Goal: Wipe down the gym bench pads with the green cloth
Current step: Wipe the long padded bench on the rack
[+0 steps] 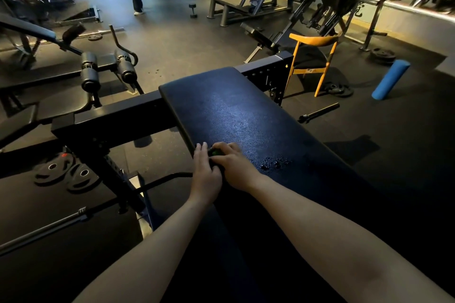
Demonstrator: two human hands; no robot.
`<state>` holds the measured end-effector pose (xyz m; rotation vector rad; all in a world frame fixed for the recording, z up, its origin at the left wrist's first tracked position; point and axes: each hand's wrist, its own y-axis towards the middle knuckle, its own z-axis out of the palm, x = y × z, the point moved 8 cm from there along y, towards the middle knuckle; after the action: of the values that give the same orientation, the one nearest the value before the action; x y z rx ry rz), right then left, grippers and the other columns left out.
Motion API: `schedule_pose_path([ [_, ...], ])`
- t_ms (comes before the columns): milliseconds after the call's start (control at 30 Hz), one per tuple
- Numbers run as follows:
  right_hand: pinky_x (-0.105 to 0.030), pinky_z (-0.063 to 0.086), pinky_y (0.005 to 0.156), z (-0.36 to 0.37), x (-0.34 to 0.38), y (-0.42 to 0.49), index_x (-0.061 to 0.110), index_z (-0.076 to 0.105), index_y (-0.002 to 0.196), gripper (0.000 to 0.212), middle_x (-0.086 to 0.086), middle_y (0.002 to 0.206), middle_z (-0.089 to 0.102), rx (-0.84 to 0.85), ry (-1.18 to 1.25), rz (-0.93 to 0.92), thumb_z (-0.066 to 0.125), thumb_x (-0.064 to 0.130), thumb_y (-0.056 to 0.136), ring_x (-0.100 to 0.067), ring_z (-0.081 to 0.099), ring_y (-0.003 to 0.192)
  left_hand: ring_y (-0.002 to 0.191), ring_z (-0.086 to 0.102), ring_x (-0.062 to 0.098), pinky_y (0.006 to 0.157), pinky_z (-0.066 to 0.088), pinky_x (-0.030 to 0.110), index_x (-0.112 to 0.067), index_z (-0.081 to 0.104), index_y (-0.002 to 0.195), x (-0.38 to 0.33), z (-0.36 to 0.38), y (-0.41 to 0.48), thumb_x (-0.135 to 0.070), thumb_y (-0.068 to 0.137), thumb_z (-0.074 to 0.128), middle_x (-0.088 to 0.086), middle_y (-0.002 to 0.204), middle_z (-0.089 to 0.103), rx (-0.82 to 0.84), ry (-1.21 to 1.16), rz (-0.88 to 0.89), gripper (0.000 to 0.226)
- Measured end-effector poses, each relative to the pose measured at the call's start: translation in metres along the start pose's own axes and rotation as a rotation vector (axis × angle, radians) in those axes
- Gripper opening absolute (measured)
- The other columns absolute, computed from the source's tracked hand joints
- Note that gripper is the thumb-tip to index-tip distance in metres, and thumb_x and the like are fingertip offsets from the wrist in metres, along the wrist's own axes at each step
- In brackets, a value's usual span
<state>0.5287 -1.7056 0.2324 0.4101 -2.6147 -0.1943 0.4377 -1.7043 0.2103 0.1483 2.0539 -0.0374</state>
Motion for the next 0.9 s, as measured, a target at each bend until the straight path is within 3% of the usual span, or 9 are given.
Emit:
schedule_pose_path([
  [100,-0.04,0.042,0.097,-0.013,-0.021,-0.005,0.022,0.074,0.116,0.032,-0.007,0.136,0.052,-0.043,-0.015,0.067,0.06,0.01,0.089,-0.037,0.041,0.112,0.155,-0.001,0.023,0.121,-0.005,0.023,-0.004,0.015,0.157,0.001,0.013,-0.006,-0.003,0.097,0.049,0.014,0.167,0.005,0.007,0.106,0.053,0.069],
  [233,-0.038,0.037,0.1,-0.034,-0.059,-0.012,0.02,0.075,0.116,0.034,-0.007,0.132,0.052,-0.087,-0.031,0.233,0.058,0.004,0.09,-0.037,0.04,0.109,0.154,-0.006,0.014,0.121,-0.007,0.023,-0.01,0.008,0.16,0.01,0.017,-0.015,-0.022,0.104,0.045,0.005,0.168,0.004,0.013,0.192,0.085,0.068],
  [367,-0.036,0.034,0.1,-0.06,-0.104,-0.025,0.023,0.069,0.123,0.04,-0.005,0.133,0.042,-0.131,-0.083,0.479,0.051,0.005,0.094,-0.035,0.036,0.114,0.154,-0.004,0.017,0.122,-0.006,0.028,-0.013,0.021,0.158,0.01,0.019,-0.013,-0.035,0.101,0.036,0.006,0.168,0.006,0.031,0.271,0.077,0.063],
  [467,-0.039,0.034,0.106,-0.068,-0.111,-0.026,0.024,0.067,0.126,0.045,-0.005,0.132,0.037,-0.148,-0.052,0.647,0.047,0.003,0.092,-0.032,0.033,0.115,0.154,-0.005,0.016,0.122,-0.006,0.028,-0.014,0.024,0.158,0.009,0.022,-0.012,-0.027,0.105,0.041,0.005,0.168,0.005,0.039,0.281,0.07,0.058],
  [533,-0.041,0.036,0.106,-0.068,-0.091,-0.014,0.025,0.068,0.125,0.044,-0.007,0.13,0.039,-0.182,-0.015,0.606,0.049,0.006,0.09,-0.032,0.035,0.116,0.154,-0.005,0.015,0.123,-0.005,0.029,-0.014,0.024,0.158,0.007,0.02,-0.013,-0.026,0.104,0.043,0.004,0.168,0.006,0.03,0.27,0.074,0.058],
  [600,-0.043,0.04,0.101,-0.06,-0.057,-0.002,0.027,0.068,0.124,0.04,-0.008,0.128,0.044,-0.184,0.003,0.415,0.053,0.011,0.09,-0.031,0.04,0.116,0.154,-0.003,0.015,0.124,-0.003,0.03,-0.013,0.023,0.158,0.006,0.017,-0.014,-0.025,0.104,0.045,0.005,0.167,0.009,0.029,0.264,0.071,0.06],
  [700,-0.041,0.037,0.101,-0.031,-0.023,-0.005,0.031,0.065,0.129,0.04,-0.006,0.131,0.045,-0.01,-0.055,0.195,0.054,0.02,0.092,-0.03,0.039,0.115,0.153,0.007,0.022,0.126,0.003,0.034,-0.008,0.021,0.157,-0.002,0.012,-0.011,-0.017,0.098,0.05,0.011,0.164,0.019,-0.013,0.28,0.058,0.066],
  [800,-0.041,0.035,0.102,-0.026,-0.04,-0.01,0.034,0.065,0.128,0.037,-0.007,0.135,0.041,0.024,-0.064,0.22,0.053,0.023,0.095,-0.033,0.036,0.114,0.149,0.017,0.026,0.125,0.007,0.037,-0.005,0.022,0.156,-0.021,0.025,-0.007,-0.017,0.092,0.047,0.013,0.159,0.028,-0.002,0.34,0.077,0.069],
  [900,-0.042,0.037,0.102,-0.041,-0.075,-0.015,0.032,0.07,0.122,0.034,-0.007,0.13,0.044,-0.02,-0.058,0.302,0.054,0.018,0.095,-0.033,0.037,0.111,0.149,0.016,0.022,0.124,0.006,0.039,-0.014,0.024,0.157,-0.027,0.043,-0.009,-0.023,0.095,0.044,0.002,0.161,0.029,0.051,0.47,0.118,0.066],
])
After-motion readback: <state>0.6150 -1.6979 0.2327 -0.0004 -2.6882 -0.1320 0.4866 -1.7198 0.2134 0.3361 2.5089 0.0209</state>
